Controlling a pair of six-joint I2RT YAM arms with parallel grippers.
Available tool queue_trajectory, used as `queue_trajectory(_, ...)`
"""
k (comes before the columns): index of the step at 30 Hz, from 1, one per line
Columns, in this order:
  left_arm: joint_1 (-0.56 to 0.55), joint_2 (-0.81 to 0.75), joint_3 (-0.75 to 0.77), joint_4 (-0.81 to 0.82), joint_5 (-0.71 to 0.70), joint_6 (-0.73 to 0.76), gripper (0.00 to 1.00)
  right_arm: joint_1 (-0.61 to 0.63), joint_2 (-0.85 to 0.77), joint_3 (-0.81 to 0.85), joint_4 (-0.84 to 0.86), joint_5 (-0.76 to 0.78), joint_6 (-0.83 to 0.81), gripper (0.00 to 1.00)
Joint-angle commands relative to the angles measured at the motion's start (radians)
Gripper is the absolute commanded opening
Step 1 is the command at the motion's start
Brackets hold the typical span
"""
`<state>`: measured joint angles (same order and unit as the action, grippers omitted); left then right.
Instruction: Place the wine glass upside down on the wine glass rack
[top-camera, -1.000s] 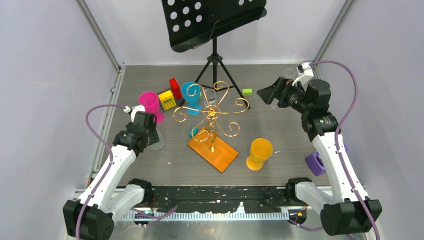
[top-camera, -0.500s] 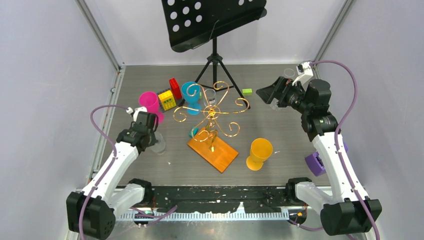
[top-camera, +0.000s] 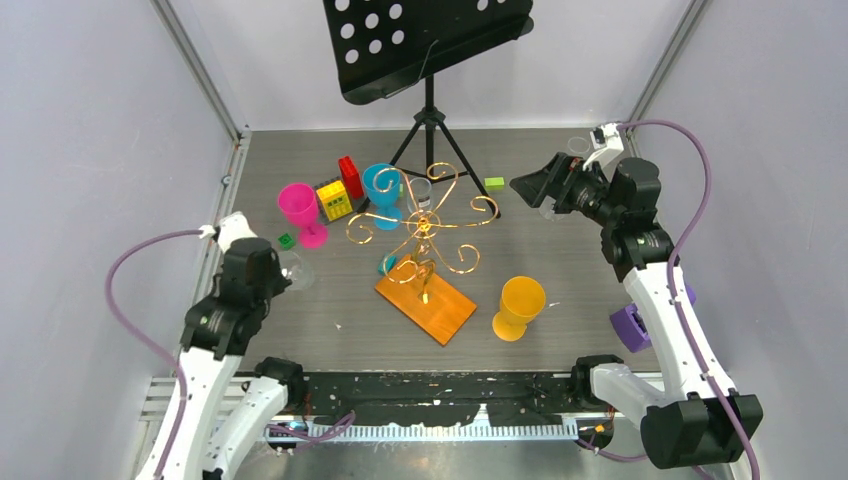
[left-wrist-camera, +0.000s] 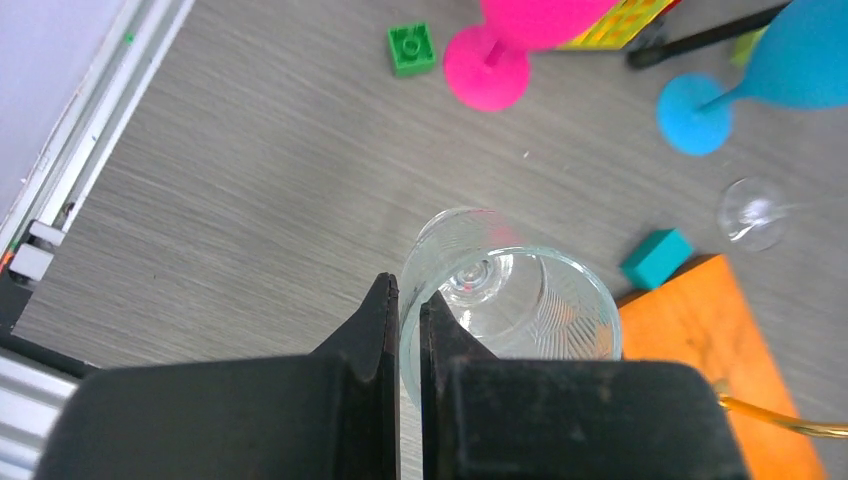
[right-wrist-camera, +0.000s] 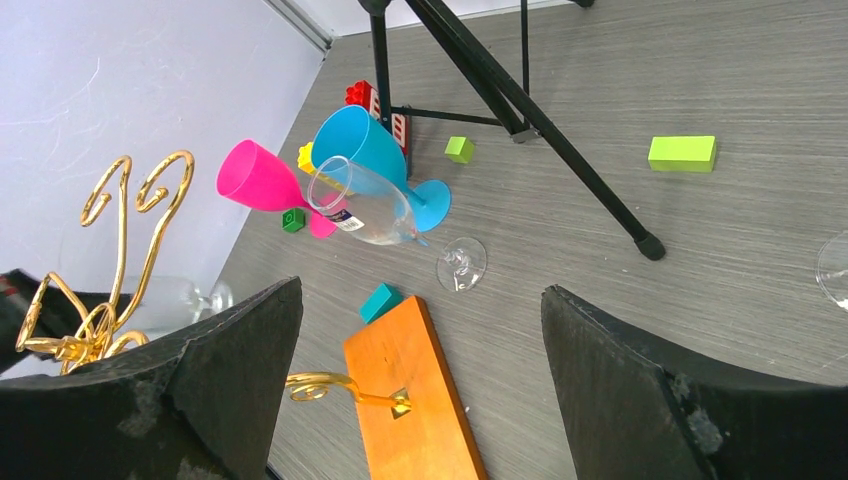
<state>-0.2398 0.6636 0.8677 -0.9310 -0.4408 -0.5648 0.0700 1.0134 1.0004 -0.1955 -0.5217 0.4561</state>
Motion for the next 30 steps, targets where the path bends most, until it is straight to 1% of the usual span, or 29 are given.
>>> queue_trajectory(1, 0.005, -0.104, 0.104, -0.047, -0.041, -0.053, 0.00, 0.002, 0.005, 0.016, 0.047, -0.010, 0.011, 0.95)
queue_trajectory(5, 0.005, -0.180, 0.229, -0.110, -0.068, -0.070, 0.00, 0.002, 0.003, 0.023, 0.047, 0.009, 0.020, 0.95)
queue_trajectory(9, 0.005, -0.239, 0.350, -0.114, -0.103, -0.058, 0.00, 0.002, -0.008, 0.045, 0.039, 0.055, 0.038, 0.95)
queue_trajectory(12, 0.005, -0.286, 0.409, -0.049, -0.101, -0.040, 0.00, 0.002, -0.022, 0.063, 0.032, 0.095, 0.059, 0.95)
queue_trajectory(16, 0.005, -0.335, 0.446, 0.091, -0.034, -0.010, 0.00, 0.003, -0.045, 0.090, 0.031, 0.139, 0.102, 0.95)
queue_trajectory(19, 0.004, -0.372, 0.427, 0.293, 0.105, 0.055, 0.00, 0.003, -0.071, 0.118, 0.031, 0.150, 0.136, 0.95)
queue_trajectory(22, 0.005, -0.418, 0.327, 0.537, 0.315, 0.125, 0.00, 0.002, -0.091, 0.143, 0.033, 0.135, 0.159, 0.95)
queue_trajectory(24, 0.005, -0.432, 0.257, 0.732, 0.497, 0.169, 0.00, 0.000, -0.099, 0.167, 0.039, 0.097, 0.196, 0.95)
queue_trajectory(25, 0.005, -0.426, 0.233, 0.812, 0.561, 0.176, 0.00, -0.006, -0.099, 0.182, 0.047, 0.044, 0.244, 0.95)
queue_trajectory(26, 0.005, -0.411, 0.226, 0.870, 0.613, 0.177, 0.00, -0.008, -0.098, 0.189, 0.078, 0.010, 0.274, 0.95)
queue_trajectory(27, 0.005, -0.383, 0.236, 0.904, 0.657, 0.180, 0.00, -0.012, -0.090, 0.199, 0.099, -0.063, 0.349, 0.95)
queue_trajectory(28, 0.005, -0.352, 0.255, 0.919, 0.702, 0.188, 0.00, -0.014, -0.084, 0.202, 0.158, -0.100, 0.394, 0.95)
queue_trajectory(29, 0.005, -0.317, 0.279, 0.924, 0.745, 0.197, 0.00, -0.013, -0.072, 0.200, 0.206, -0.175, 0.502, 0.95)
queue_trajectory(30, 0.005, -0.289, 0.293, 0.950, 0.778, 0.207, 0.00, -0.015, -0.067, 0.194, 0.307, -0.208, 0.559, 0.95)
